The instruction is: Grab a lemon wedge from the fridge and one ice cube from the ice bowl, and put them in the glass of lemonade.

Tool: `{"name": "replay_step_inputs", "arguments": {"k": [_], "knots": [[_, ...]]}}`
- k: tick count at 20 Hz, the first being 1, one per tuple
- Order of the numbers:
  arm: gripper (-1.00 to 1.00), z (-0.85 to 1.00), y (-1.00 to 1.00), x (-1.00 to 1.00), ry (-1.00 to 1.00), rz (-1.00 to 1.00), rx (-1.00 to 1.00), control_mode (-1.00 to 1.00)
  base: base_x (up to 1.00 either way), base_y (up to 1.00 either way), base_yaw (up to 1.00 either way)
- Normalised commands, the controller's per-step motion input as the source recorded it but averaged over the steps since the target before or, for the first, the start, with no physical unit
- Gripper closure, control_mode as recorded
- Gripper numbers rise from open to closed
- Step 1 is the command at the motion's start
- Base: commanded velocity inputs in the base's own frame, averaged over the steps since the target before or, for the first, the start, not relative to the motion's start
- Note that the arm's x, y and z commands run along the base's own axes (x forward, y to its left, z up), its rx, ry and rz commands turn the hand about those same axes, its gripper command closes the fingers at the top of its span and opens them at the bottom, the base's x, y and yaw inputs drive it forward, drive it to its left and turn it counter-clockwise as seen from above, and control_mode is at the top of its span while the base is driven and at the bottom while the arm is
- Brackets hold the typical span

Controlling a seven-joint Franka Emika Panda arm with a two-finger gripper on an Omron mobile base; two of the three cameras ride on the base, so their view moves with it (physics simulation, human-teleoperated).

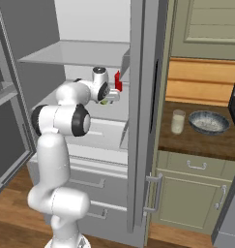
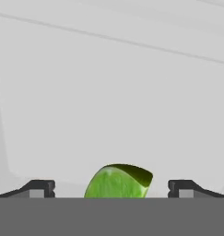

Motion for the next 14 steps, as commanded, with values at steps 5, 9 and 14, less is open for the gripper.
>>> {"name": "replay_step_inputs", "arguments": {"k": [5,9,14], "knots": [[1.00,0.00,0.01,0.00,0.00,0.00,0.00,-1.00,0.00,0.00,0.00],[1.00,-0.03,0.07,-0.20,0.00,0.00,0.00,-1.00,0.00,0.00,0.00],[1.00,-0.11,0.11,-0.39,-0.07,0.00,0.00,-1.00,0.00,0.00,0.00]]}}
